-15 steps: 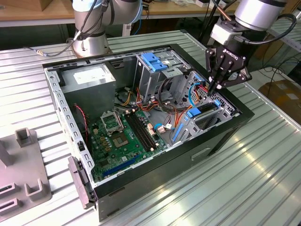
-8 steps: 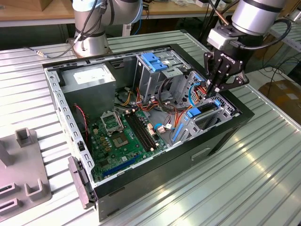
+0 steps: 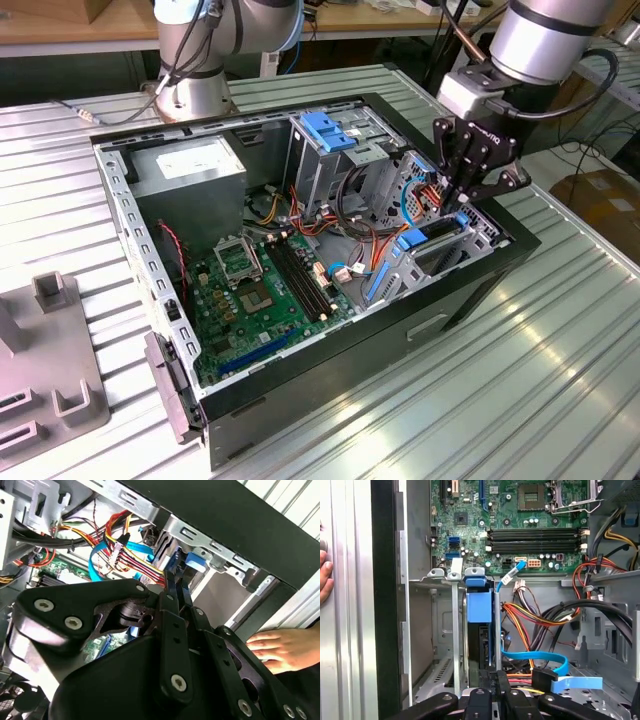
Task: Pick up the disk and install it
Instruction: 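Insert the first disk wire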
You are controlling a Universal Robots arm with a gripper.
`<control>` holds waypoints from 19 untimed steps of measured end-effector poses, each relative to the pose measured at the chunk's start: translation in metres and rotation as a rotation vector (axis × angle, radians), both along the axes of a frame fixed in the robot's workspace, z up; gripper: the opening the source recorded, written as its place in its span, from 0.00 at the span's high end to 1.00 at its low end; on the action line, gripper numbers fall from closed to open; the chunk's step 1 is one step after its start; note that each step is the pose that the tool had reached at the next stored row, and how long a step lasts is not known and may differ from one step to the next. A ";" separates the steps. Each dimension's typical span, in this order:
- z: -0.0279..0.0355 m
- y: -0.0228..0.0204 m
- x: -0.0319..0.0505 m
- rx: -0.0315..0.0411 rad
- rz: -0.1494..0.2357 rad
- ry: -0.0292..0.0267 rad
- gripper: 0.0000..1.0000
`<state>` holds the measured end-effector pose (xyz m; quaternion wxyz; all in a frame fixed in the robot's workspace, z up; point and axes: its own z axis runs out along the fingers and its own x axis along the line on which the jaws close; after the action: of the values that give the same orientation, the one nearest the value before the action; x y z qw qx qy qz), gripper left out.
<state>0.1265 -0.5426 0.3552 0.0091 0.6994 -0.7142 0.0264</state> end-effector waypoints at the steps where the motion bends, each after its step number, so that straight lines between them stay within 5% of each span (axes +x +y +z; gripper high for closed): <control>1: -0.0004 -0.0004 -0.0010 0.0002 0.000 -0.0001 0.83; 19: -0.0083 -0.0014 -0.0022 0.0002 0.000 -0.0001 0.83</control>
<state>0.1244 -0.5440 0.3470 0.0090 0.6992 -0.7144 0.0264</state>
